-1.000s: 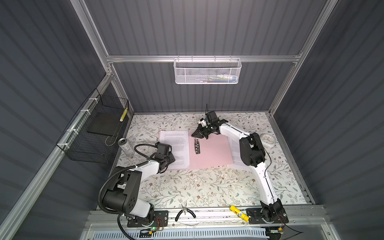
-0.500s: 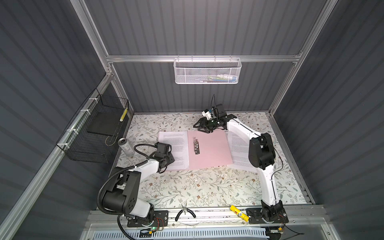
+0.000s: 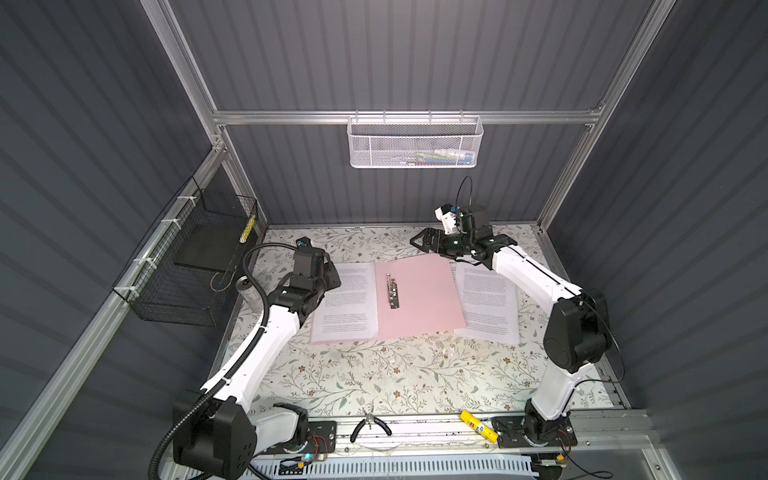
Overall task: Put the files into the folder
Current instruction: 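Release the clip lever and swing the right gripper toward the Chinese-text papers, then grasp the edge of the Chinese-text papers with the right gripper and lift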
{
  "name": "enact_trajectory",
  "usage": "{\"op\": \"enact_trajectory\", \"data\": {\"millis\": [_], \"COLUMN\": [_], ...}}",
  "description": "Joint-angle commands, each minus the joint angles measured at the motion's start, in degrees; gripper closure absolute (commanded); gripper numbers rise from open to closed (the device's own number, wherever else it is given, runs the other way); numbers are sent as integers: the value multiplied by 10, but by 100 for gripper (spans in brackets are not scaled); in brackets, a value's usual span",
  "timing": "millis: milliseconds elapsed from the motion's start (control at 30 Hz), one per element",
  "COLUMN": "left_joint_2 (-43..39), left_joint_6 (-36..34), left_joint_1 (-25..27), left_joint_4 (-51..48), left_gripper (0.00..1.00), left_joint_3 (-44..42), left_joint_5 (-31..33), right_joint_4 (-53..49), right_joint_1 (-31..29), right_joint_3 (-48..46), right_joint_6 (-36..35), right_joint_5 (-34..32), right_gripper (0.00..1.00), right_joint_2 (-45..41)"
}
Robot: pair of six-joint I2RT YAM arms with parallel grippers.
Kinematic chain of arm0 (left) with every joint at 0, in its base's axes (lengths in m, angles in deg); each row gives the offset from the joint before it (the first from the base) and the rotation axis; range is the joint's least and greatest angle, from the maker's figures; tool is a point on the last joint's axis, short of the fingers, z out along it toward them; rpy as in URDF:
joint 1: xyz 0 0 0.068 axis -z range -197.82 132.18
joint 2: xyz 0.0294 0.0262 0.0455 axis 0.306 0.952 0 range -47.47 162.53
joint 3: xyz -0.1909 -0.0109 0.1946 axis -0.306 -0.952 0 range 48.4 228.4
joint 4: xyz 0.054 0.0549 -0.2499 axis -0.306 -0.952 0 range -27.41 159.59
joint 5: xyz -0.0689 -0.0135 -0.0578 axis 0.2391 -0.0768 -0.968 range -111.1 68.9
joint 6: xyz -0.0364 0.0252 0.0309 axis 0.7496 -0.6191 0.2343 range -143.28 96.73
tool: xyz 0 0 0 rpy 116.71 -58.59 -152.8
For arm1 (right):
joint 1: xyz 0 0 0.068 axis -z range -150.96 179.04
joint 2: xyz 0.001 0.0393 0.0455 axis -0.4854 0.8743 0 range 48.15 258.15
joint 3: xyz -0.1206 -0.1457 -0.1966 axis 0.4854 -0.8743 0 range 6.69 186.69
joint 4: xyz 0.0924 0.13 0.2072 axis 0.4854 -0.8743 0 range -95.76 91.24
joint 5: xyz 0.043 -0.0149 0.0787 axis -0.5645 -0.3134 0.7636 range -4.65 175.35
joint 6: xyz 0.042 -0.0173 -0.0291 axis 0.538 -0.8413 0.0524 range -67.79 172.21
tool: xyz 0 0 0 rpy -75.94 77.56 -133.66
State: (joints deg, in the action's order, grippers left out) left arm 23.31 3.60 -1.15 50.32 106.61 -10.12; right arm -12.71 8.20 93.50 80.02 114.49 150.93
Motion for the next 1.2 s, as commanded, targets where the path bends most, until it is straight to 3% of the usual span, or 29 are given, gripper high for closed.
{"op": "enact_trajectory", "data": {"millis": [0,100,233,367,533,700,900,1167], "left_joint_2": [15,45,94,128,162,185,190,193], "left_joint_6": [-27,-23,-22,-20,-17,-16,-9,-8], "left_joint_1": [-2,5,28,49,54,54,54,54], "left_joint_4": [36,69,81,110,130,142,165,158], "left_gripper": [51,51,52,52,53,54,55,56], "left_joint_3": [1,-3,4,8,15,21,11,3], "left_joint_5": [-45,-75,-85,-96,-117,-133,-142,-133], "right_joint_4": [1,-3,-50,-71,-104,-86,-36,19], "right_joint_1": [36,95,168,252,323,355,372,376], "right_joint_3": [-45,-112,-183,-249,-283,-309,-318,-334], "right_joint_6": [-7,-6,-57,-58,-54,-32,-18,7], "right_joint_5": [-40,-35,-69,-115,-174,-154,-104,-45], "right_gripper": [1,1,1,3,1,2,19,34], "right_joint_2": [-45,-102,-167,-214,-224,-188,-110,-55]}}
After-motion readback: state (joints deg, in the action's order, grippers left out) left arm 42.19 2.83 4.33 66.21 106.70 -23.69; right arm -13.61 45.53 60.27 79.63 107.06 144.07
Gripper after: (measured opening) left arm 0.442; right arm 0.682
